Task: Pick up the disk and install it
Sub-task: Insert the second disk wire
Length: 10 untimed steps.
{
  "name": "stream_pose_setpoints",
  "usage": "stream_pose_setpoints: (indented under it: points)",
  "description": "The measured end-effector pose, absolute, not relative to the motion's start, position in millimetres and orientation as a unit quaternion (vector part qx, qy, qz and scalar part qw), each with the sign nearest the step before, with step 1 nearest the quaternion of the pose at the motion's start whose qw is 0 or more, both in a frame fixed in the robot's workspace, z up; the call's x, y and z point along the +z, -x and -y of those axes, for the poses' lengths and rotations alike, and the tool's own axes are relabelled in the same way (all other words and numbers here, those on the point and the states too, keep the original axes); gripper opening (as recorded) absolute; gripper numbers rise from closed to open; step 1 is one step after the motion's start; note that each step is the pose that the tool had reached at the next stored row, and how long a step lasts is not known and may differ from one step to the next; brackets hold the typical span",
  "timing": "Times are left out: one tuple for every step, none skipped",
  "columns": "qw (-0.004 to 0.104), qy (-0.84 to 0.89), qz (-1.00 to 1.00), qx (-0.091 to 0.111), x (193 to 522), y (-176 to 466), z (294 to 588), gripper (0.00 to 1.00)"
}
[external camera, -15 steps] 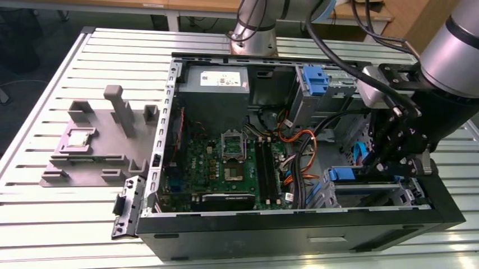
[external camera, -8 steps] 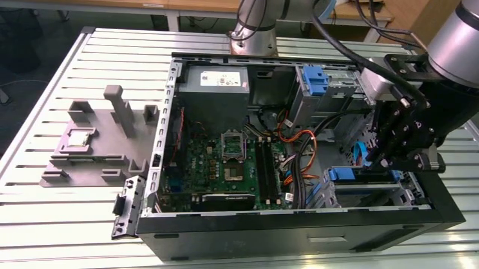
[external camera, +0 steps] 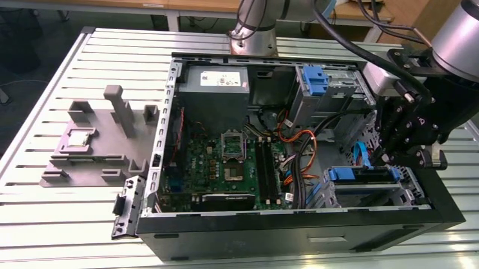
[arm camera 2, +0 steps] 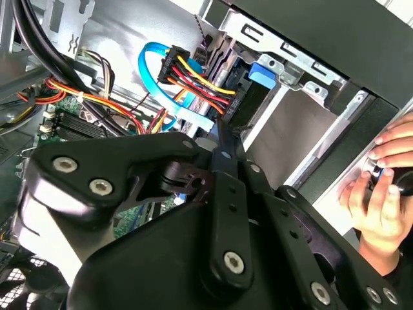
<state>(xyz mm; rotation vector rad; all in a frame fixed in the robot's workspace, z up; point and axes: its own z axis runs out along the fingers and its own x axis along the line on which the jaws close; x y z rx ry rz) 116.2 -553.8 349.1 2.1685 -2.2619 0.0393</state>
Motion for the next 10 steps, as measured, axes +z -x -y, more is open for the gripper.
stream_pose_setpoints:
  points:
    - [0.004, -0.692, 0.722, 0.013, 349.2, -116.2, 553.9, 0.10]
    - [0.004, -0.692, 0.722, 0.013, 349.2, -116.2, 553.9, 0.10]
    - [0.004, -0.692, 0.722, 0.013, 349.3, -116.2, 553.9, 0.10]
    - [0.004, -0.692, 0.722, 0.013, 349.3, -116.2, 553.9, 0.10]
    - [0.004, -0.692, 0.722, 0.013, 349.4, -116.2, 553.9, 0.10]
    - [0.004, -0.692, 0.722, 0.013, 349.4, -116.2, 553.9, 0.10]
    - [0.004, -0.692, 0.722, 0.013, 349.6, -116.2, 553.9, 0.10]
    - [0.004, -0.692, 0.722, 0.013, 349.8, -116.2, 553.9, 0.10]
    - [0.004, -0.692, 0.722, 0.013, 349.9, -116.2, 553.9, 0.10]
    - [0.004, -0.692, 0.722, 0.013, 349.9, -116.2, 553.9, 0.10]
